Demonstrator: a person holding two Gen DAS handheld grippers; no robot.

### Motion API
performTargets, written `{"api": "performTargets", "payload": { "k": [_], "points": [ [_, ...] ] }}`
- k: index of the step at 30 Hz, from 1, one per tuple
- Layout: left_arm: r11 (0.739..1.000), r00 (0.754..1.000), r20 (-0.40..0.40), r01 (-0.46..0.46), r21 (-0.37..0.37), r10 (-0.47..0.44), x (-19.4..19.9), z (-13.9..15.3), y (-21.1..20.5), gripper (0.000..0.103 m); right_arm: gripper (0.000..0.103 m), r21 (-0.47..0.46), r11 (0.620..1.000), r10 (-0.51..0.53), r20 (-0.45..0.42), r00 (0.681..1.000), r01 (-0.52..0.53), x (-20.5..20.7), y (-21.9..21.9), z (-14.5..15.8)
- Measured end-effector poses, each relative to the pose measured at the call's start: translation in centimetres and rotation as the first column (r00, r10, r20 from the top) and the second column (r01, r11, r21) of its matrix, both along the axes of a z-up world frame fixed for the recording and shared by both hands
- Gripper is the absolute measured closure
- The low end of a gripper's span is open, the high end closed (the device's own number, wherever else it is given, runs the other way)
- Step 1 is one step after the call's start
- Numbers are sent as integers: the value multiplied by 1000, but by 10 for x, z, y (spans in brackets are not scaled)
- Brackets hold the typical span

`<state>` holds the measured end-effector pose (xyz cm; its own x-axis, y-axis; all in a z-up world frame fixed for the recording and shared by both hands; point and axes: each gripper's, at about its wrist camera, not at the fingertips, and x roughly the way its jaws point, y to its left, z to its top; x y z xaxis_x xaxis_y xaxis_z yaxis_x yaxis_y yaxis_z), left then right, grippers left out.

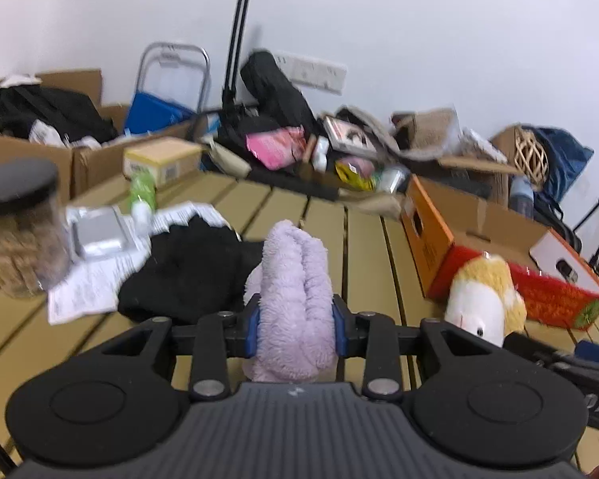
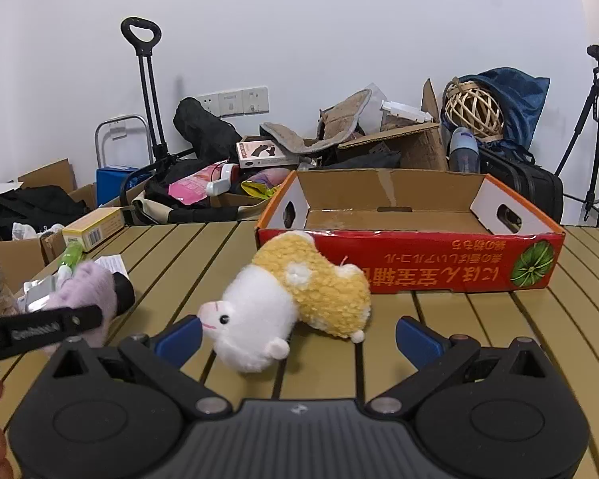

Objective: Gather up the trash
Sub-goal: 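Grasp the white-and-yellow plush with the right gripper while the left gripper grasps the lavender slipper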

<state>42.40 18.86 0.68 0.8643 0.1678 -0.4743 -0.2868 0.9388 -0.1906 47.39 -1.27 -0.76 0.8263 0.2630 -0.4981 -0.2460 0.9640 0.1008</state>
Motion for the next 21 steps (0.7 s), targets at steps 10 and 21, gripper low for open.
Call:
{"api": "performTargets", "payload": {
  "k": [10,21],
  "points": [
    [1000,999,44,-31,5,31,-4,9,12,69,0,45,999,11,-47,999,-8,24,20,-8],
    [1000,999,45,-20,22,19,-3,7,8,69,8,120,993,-1,-144,990,18,51,26,-19]
  ]
}}
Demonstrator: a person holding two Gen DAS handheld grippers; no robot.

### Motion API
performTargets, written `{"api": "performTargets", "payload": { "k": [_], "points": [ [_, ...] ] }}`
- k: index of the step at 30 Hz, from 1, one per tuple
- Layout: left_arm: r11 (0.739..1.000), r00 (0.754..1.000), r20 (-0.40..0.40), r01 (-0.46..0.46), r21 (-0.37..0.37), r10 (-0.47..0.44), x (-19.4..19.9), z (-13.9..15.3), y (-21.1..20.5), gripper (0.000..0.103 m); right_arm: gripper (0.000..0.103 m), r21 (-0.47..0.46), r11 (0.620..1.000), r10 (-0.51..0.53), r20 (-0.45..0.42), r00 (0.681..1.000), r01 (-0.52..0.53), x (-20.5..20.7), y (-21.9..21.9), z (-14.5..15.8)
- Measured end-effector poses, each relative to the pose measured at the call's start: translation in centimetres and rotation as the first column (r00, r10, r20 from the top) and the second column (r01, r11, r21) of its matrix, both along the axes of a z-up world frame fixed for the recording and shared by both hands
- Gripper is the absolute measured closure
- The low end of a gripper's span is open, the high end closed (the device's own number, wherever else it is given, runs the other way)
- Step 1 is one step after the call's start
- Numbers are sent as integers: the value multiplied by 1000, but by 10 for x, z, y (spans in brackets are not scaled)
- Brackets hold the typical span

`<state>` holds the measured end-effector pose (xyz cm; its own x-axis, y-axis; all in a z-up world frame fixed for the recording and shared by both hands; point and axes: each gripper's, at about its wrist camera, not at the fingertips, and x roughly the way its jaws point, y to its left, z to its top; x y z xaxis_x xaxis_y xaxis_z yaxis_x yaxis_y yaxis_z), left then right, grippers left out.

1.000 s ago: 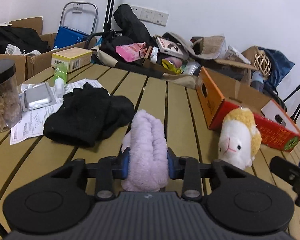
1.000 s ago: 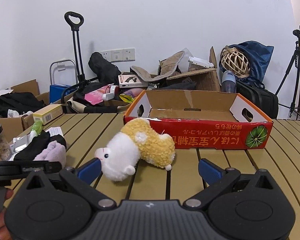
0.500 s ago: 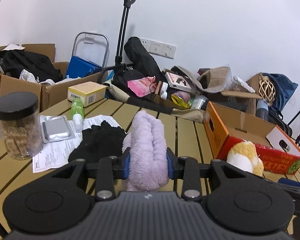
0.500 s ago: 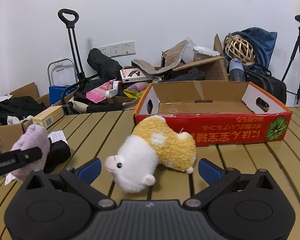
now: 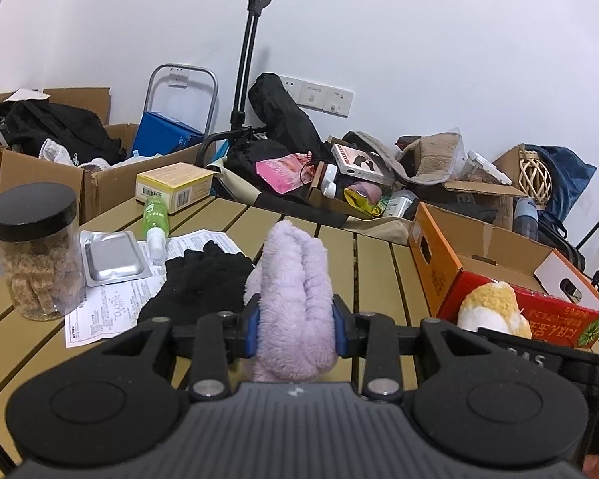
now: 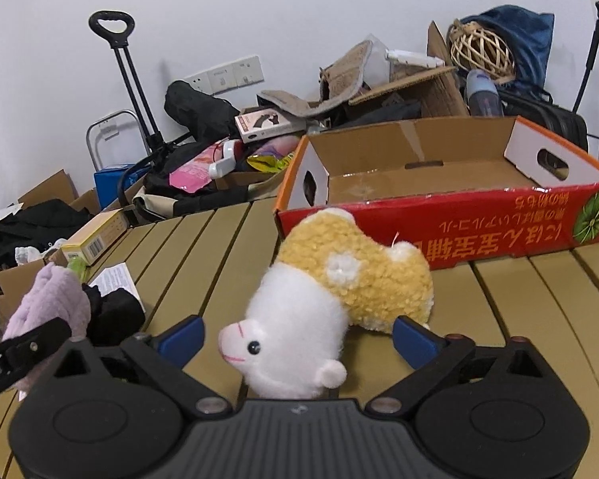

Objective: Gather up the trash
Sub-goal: 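Grasp the white-and-yellow plush with the right gripper while the left gripper grasps the lavender slipper, then carry the plush and lavender slipper off the table edge down over the bin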

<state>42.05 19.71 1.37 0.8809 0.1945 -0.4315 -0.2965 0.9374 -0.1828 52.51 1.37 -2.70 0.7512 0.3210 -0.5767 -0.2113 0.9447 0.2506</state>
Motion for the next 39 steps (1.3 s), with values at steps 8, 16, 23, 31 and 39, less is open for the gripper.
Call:
{"api": "performTargets", "payload": {
  "k": [8,16,23,31,39],
  "points": [
    [1000,1000,-9,1,3,-1,2,-2,-2,69,35,31,1000,6,-48,999,-5,8,1,-8],
    [1000,1000,-7,3,7,-3,0,0,-3,69,45,56,998,1,-34,999,0,3,-5,-6],
    [1000,1000,5,12,9,-12,-8,6,-10,69,46,94,996,1,-20,1000,1,-11,-21,-1],
    [1000,1000,6,21,12,-21,-23,10,-26,69,46,119,993,11,11,1000,-12,-37,-39,13],
    [999,999,26,43,21,-44,-50,19,-49,69,46,112,993,28,58,998,-34,-77,-66,30]
  ]
}}
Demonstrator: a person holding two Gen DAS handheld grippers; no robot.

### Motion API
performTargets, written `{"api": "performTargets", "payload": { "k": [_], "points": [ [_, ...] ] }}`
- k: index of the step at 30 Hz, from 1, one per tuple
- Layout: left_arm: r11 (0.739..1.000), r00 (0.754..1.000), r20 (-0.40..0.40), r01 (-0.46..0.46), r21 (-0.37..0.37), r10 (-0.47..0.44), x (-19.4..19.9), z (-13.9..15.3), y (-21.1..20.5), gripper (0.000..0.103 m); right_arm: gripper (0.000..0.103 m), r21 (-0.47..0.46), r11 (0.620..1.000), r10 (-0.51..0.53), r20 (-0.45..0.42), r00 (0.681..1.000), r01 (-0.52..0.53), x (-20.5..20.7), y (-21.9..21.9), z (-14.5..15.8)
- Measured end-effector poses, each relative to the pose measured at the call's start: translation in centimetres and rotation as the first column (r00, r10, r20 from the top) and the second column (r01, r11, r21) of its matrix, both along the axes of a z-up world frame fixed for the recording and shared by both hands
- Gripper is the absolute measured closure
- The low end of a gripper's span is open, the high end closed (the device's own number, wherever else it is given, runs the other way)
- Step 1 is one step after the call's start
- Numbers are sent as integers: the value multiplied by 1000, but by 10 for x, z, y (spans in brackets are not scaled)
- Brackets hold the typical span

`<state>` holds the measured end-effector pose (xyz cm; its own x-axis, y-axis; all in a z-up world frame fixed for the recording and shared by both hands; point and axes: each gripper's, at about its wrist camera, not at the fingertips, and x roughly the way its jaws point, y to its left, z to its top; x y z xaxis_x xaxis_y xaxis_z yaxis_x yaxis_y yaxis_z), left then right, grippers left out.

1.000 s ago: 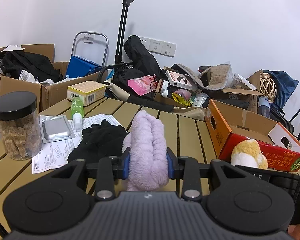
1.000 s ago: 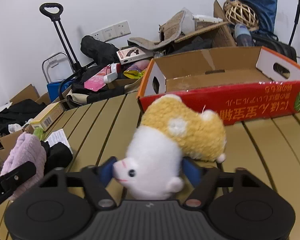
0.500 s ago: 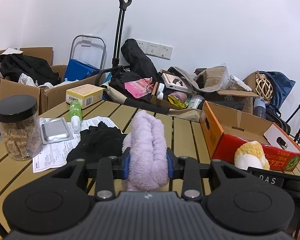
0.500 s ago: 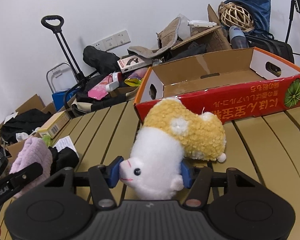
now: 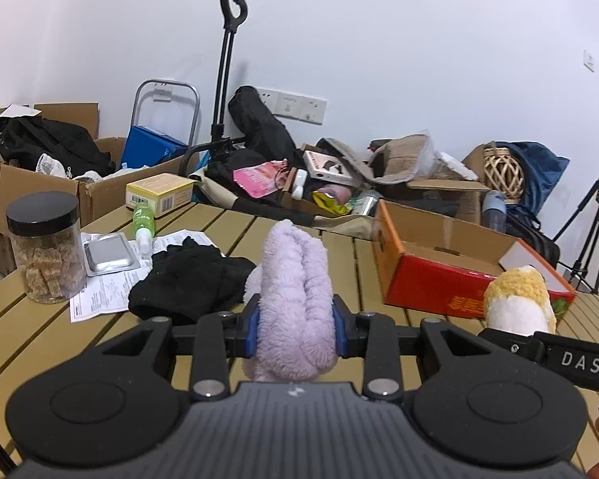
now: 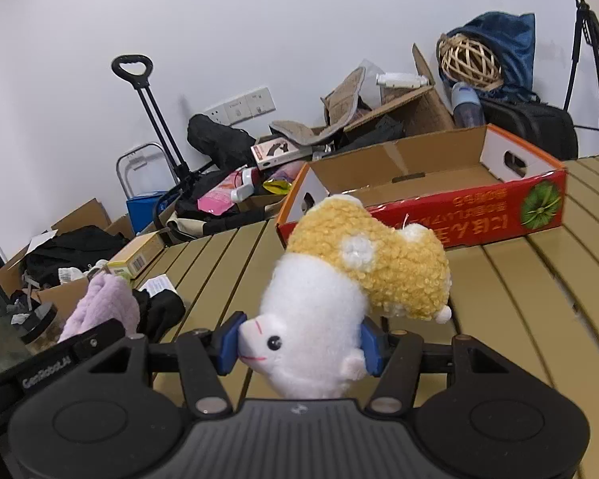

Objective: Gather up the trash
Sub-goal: 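Carry the plush and lavender slipper off the table edge down over the bin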

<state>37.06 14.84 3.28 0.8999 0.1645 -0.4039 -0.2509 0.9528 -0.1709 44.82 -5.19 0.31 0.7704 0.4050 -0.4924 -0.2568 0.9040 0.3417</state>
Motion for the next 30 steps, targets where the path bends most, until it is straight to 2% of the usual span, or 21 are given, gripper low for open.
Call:
{"api": "performTargets", "payload": {
  "k": [9,18,25,30],
  "points": [
    [998,999,40,28,48,-30,-42,9,-36,68,46,-34,999,13,59,998,-11,-52,-40,11],
    [994,995,77,62,91,-69,-97,5,-68,69,46,-110,993,42,92,995,-32,-117,-77,10],
    [992,990,92,103,75,-110,-143,-7,-85,69,46,-166,985,72,98,993,-55,-169,-97,2],
    [990,989,80,117,73,-122,-176,-21,-92,69,46,-174,982,94,81,992,-79,-203,-109,-7]
  ]
}}
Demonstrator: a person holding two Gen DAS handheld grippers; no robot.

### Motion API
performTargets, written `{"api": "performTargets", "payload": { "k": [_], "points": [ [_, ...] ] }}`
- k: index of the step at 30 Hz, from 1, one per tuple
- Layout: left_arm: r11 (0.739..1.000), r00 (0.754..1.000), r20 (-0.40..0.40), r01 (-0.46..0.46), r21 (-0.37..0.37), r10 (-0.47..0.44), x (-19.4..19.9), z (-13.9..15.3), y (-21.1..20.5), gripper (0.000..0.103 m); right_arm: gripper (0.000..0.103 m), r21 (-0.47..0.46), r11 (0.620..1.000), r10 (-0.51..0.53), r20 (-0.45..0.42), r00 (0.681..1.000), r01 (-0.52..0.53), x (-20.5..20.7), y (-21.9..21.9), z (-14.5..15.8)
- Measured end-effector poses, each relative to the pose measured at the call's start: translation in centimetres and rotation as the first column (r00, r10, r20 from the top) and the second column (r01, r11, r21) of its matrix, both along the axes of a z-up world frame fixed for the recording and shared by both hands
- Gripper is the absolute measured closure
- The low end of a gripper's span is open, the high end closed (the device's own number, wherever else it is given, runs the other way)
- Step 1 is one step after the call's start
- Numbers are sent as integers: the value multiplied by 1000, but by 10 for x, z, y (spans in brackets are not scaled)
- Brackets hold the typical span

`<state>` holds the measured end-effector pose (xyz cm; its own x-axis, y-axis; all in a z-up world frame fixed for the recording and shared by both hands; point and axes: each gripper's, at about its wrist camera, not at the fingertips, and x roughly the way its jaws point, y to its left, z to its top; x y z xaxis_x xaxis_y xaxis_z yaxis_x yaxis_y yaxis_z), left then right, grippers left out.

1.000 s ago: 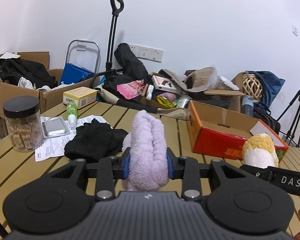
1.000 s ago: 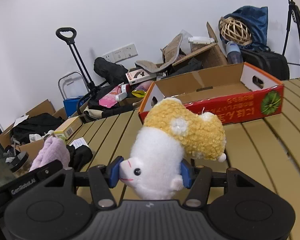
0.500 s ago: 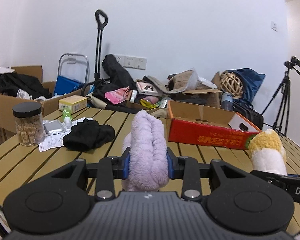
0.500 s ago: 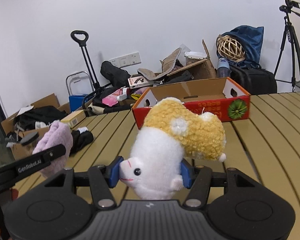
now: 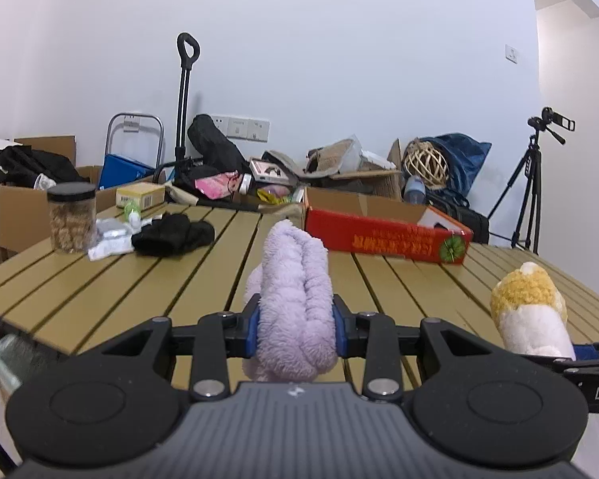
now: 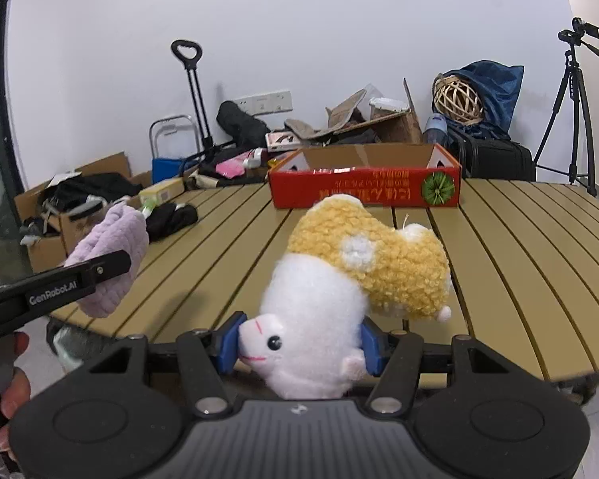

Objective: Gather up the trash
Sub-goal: 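Carry the plush and lavender slipper off the table edge down over the bin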

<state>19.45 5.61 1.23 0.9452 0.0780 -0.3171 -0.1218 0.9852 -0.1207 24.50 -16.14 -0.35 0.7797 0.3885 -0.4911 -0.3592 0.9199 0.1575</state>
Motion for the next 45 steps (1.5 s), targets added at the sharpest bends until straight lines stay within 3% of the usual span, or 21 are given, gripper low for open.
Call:
{"api": "performTargets", "payload": {
  "k": [7,15,20,29,45],
  "points": [
    [1000,998,-61,11,23,-10,-40,-27,-7,69,46,-40,999,25,-29,999,-26,-44,-15,-19],
    [998,982,-187,34,61,-22,-68,-63,-14,68,46,-40,998,49,-144,988,-55,-75,-27,-53],
    [994,959,-279,71,79,-46,-78,-85,-22,69,46,-43,997,46,-236,971,-57,-83,-32,-74],
    [990,921,-382,112,84,-72,-76,-112,-31,69,46,-14,994,91,-411,907,-106,-75,-26,-121],
    [996,872,-489,43,77,0,-57,-135,-15,69,46,-111,965,156,-487,859,-238,-19,28,-168]
  ]
}}
